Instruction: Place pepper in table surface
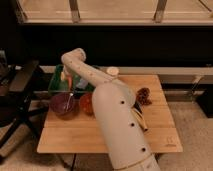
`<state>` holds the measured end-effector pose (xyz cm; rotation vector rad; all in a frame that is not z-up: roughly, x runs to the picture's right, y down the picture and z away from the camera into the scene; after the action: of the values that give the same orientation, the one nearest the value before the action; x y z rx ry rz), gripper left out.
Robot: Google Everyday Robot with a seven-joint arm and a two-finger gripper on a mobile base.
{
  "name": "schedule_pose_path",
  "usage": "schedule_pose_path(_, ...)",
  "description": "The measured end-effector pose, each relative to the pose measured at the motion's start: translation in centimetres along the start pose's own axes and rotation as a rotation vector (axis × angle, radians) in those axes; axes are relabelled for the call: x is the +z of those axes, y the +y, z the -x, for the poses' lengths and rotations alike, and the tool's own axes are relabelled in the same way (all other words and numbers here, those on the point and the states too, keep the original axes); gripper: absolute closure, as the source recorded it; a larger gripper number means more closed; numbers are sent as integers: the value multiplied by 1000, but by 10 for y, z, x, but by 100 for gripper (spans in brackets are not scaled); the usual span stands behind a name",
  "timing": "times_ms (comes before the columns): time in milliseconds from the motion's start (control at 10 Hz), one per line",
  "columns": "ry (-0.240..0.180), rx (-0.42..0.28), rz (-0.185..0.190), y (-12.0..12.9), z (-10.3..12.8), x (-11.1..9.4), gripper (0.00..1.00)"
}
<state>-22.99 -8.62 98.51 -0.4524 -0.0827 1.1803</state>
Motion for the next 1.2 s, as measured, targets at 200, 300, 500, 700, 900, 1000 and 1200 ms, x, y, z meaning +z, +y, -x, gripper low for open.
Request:
schedule_pose_path(200, 22, -15, -42, -1, -7, 16, 34)
schedule_pose_path(300, 28, -23, -66, -7, -7, 20, 34)
schedule_pose_path(500, 33, -30, -73, -6, -3, 24, 34)
schedule_pose_path(700, 36, -24, -80, -12, -1, 29, 34)
schedule_pose_path(900, 43, -12, -71, -15, -3, 37, 34)
schedule_pose_path(1000, 46, -1, -62, -16, -4, 41, 34)
schedule_pose_path(1200, 52, 22, -37, -17, -7, 49, 34)
